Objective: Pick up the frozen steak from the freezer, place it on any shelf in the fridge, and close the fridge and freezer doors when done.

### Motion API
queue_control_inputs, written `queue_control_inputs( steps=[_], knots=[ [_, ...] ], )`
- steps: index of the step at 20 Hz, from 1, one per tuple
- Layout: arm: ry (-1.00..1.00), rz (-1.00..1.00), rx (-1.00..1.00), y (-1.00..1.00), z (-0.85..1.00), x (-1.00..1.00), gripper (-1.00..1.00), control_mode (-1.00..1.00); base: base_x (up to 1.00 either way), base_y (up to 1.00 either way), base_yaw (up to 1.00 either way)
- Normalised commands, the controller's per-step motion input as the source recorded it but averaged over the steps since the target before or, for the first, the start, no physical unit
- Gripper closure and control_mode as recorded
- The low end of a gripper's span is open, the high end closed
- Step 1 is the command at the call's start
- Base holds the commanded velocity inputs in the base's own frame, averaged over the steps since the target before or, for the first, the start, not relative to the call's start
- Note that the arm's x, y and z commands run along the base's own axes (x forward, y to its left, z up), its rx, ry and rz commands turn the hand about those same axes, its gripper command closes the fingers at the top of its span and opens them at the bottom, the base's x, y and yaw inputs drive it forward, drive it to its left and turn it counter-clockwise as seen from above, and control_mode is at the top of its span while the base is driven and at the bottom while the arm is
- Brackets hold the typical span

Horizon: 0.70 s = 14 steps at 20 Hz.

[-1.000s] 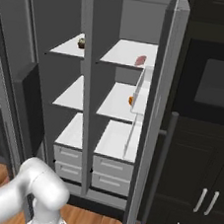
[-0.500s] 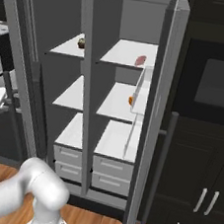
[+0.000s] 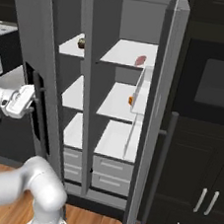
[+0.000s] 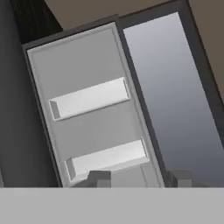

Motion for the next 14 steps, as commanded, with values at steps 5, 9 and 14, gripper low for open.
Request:
queue_control_inputs(
  steps=[5, 9, 14],
  knots=[
    [-0.21, 0.06, 0.0, -1.0, 0.0, 0.96, -1.0, -1.0, 0.0, 0.0, 0.0],
    [-0.15, 0.09, 0.0, -0.85, 0.0, 1.0, -1.0, -1.0, 0.0, 0.0, 0.0],
    [-0.06, 0.06, 0.0, -0.59, 0.0, 1.0, -1.0, -1.0, 0.0, 0.0, 0.0]
  ],
)
